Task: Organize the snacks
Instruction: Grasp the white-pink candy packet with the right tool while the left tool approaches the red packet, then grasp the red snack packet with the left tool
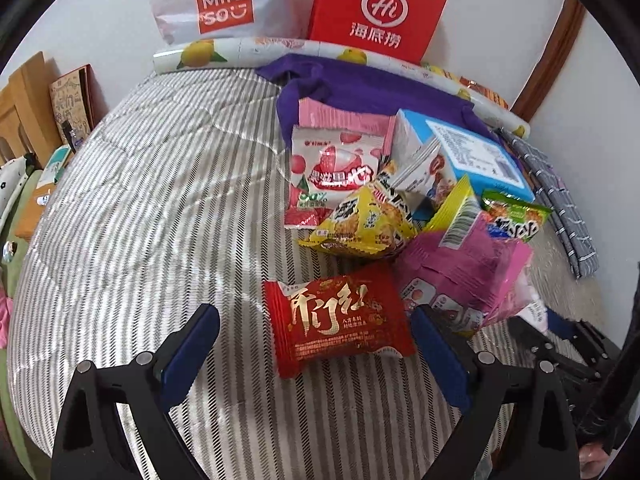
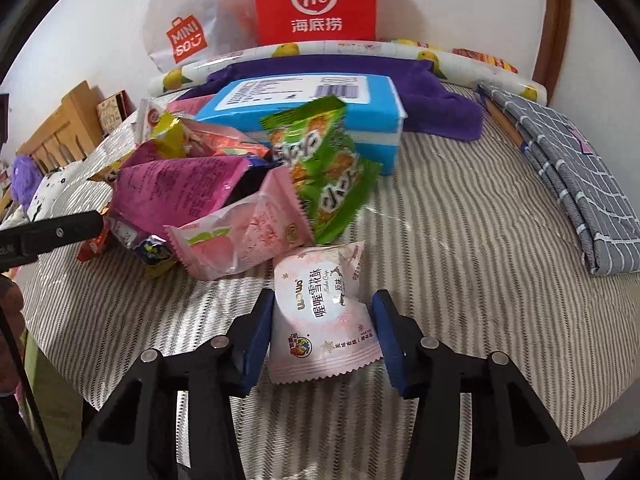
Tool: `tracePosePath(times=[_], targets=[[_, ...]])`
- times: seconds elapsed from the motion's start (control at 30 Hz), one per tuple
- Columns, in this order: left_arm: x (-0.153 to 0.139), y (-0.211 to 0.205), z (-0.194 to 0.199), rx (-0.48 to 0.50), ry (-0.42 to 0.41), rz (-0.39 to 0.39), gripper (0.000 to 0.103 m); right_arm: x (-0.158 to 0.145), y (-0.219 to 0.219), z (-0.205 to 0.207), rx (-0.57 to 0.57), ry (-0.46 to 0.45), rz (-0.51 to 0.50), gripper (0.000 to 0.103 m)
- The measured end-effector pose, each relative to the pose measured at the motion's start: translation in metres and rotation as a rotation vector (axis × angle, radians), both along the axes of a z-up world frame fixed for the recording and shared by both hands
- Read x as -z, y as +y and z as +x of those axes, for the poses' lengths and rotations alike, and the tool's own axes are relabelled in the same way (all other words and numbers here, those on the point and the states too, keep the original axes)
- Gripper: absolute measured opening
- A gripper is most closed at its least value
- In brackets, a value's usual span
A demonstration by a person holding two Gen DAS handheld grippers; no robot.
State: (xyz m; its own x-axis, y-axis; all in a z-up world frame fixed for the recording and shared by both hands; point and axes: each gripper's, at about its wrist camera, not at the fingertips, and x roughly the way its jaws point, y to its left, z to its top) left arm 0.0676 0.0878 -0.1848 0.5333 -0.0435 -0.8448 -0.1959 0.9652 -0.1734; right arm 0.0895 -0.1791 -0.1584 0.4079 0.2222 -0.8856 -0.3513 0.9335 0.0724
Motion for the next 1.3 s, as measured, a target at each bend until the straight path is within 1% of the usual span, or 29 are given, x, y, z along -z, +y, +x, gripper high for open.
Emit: tracePosePath(times=[0.13, 0.27, 0.33, 0.37, 0.4, 0.53, 0.67, 0.77, 0.87, 0.9, 1.17, 1.3], targets=[[0.011, -0.002, 0.007, 0.000, 0.024, -0.001, 0.092, 0.001, -0.004, 0.003, 0.005, -0.013, -0.008, 0.048], [0.013, -0.006, 0.009, 0.011, 0.016, 0.053, 0.087, 0.003, -0.004, 0.003, -0.003, -0.033, -0.006, 0.050], [0.013, -0.007, 0.007, 0.013, 0.014, 0.088, 0.078, 0.004, -0.004, 0.003, -0.004, -0.039, -0.001, 0.051], [0.013, -0.007, 0.006, 0.014, 0.013, 0.102, 0.075, 0.004, -0.005, 0.003, -0.004, -0.037, 0.007, 0.052], [0.012, -0.007, 0.004, 0.013, 0.010, 0.118, 0.070, 0.004, -0.006, 0.004, -0.004, -0.034, 0.014, 0.052], [0.012, -0.006, -0.003, 0.010, -0.002, 0.143, 0.064, 0.004, -0.004, 0.003, -0.011, -0.041, 0.006, 0.052], [0.010, 0.003, -0.009, 0.006, -0.005, 0.106, 0.060, 0.004, -0.006, 0.004, -0.003, -0.031, 0.016, 0.052], [0.005, 0.012, -0.013, 0.003, -0.012, 0.046, 0.059, 0.003, -0.005, 0.005, 0.004, -0.016, 0.009, 0.050], [-0.003, 0.020, -0.015, -0.001, -0.024, 0.002, 0.056, 0.000, -0.007, 0.007, 0.009, 0.005, 0.024, 0.047], [-0.008, 0.022, -0.016, -0.004, -0.031, -0.006, 0.056, -0.001, -0.008, 0.008, 0.016, 0.009, 0.027, 0.043], [-0.035, 0.019, -0.013, 0.008, -0.079, -0.022, 0.055, -0.026, -0.020, 0.013, 0.052, -0.030, 0.038, 0.043], [-0.051, 0.013, -0.009, 0.027, -0.101, -0.035, 0.055, -0.045, -0.025, 0.015, 0.059, -0.058, 0.061, 0.043]])
